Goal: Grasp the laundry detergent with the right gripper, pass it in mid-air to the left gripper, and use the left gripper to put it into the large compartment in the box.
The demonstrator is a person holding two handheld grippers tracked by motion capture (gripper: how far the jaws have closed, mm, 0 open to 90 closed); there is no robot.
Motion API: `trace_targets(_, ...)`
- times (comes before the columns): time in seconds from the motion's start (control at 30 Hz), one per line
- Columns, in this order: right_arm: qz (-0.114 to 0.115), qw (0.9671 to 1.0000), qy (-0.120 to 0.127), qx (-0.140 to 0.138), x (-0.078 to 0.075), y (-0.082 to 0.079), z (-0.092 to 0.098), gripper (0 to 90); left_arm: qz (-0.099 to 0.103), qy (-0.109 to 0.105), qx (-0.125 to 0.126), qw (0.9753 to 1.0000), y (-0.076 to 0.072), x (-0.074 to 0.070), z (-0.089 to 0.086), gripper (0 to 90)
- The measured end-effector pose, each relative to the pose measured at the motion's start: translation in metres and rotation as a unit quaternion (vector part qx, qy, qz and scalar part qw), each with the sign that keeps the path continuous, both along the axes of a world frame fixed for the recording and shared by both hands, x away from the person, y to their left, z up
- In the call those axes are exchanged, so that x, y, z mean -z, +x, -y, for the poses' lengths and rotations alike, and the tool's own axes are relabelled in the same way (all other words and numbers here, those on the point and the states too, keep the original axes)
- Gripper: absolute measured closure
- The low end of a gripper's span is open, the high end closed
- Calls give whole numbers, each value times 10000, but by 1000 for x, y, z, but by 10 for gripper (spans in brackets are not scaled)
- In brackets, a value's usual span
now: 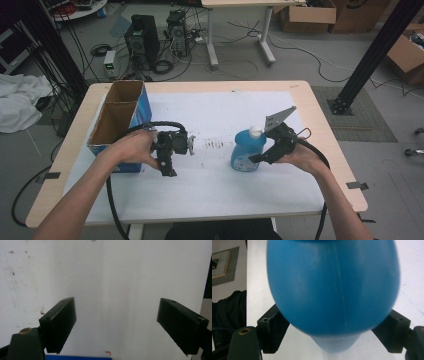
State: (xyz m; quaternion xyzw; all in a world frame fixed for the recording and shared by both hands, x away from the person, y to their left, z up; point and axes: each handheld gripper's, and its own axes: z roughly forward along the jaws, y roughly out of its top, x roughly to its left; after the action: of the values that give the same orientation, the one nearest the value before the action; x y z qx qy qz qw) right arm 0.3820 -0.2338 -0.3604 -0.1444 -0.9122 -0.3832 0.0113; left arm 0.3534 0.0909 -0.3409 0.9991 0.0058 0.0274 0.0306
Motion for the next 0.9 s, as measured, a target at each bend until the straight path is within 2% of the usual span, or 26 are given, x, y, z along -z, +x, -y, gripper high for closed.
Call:
trace_targets(0.2, 99, 9999, 78, -28, 2, -2, -2, 215, -5, -3, -13, 10000, 0, 0, 0, 164)
trace_targets(0.4, 95, 9999, 101, -68, 2, -2, -2, 220, -2, -11, -37, 10000, 1, -1, 0, 164)
trace_targets(0.9, 233, 9996, 121, -115, 1, -2, -1, 315, 18, 5, -23, 10000, 0, 0, 0, 165)
